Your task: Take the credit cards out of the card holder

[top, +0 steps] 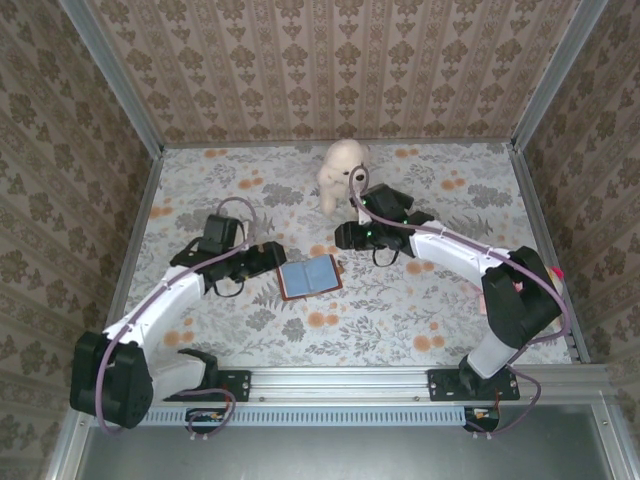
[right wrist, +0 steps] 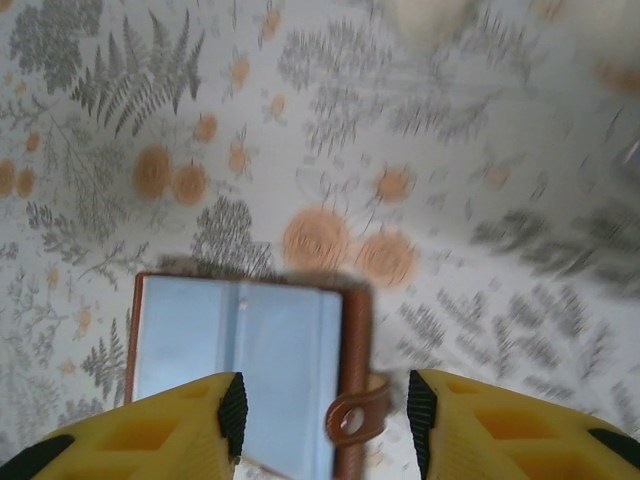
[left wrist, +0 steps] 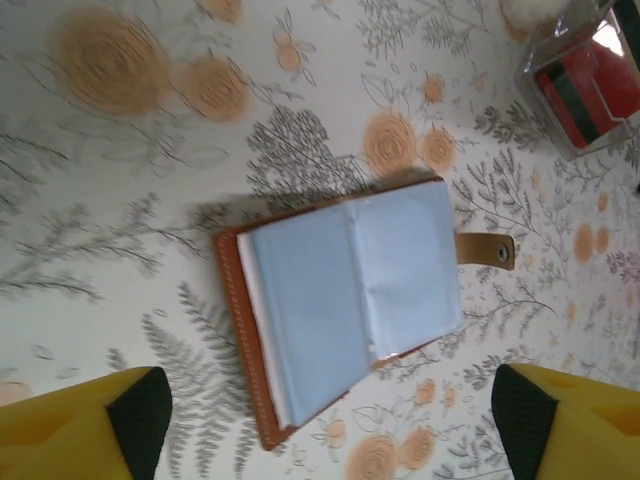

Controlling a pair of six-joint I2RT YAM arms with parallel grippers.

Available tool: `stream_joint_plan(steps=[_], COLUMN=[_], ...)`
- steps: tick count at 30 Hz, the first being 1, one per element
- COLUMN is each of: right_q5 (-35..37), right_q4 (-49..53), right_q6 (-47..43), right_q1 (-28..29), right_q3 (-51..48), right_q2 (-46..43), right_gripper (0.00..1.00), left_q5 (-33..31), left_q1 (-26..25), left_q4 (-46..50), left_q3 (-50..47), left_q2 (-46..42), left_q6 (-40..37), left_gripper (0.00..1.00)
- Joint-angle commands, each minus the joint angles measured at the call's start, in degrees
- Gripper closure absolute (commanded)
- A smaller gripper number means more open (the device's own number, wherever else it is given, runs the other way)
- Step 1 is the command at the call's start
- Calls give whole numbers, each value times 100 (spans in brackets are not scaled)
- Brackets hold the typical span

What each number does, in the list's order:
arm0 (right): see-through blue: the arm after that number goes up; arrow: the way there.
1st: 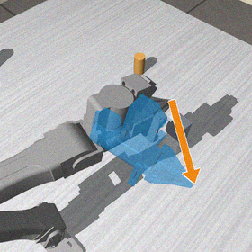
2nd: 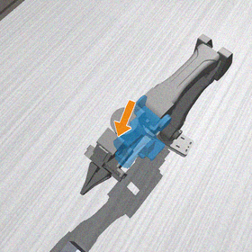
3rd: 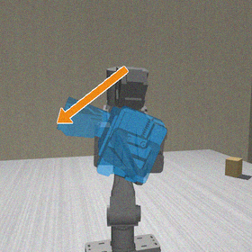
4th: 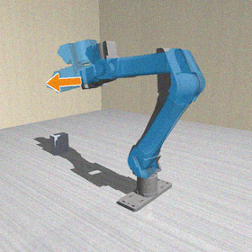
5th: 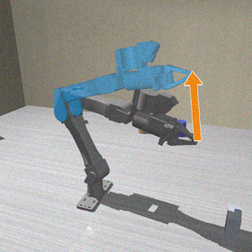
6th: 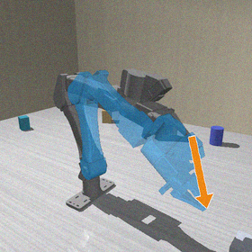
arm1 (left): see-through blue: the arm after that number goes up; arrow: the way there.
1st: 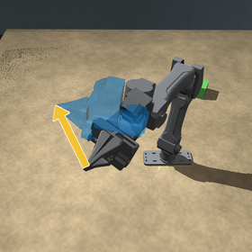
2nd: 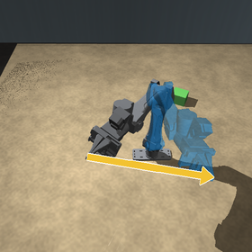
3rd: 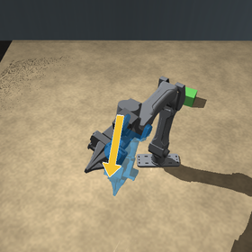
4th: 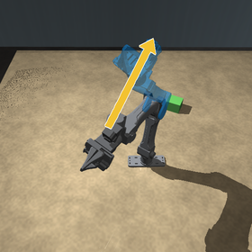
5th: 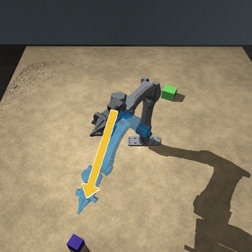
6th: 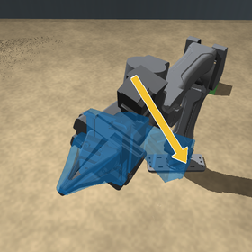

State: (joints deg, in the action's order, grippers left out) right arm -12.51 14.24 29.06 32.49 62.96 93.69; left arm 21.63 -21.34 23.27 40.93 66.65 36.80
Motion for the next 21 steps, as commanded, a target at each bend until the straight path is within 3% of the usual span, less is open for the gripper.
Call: stream_joint_plan(steps=[1,10,21], right_q5=[152,1267,1457], right_q4=[-201,818,1563], right_q6=[926,970,529], right_q1=[367,1399,1778], right_q3=[-14,792,1703], right_q2=[-90,799,1884], right_gripper=[53,53,48], left_q5=[-137,-966,-1257], left_q1=[-231,-320,23], left_q4=[-206,197,389], left_q3=[-53,86,-89], left_q2=[149,158,-278], left_q6=[452,550,588], left_gripper=[17,17,17])
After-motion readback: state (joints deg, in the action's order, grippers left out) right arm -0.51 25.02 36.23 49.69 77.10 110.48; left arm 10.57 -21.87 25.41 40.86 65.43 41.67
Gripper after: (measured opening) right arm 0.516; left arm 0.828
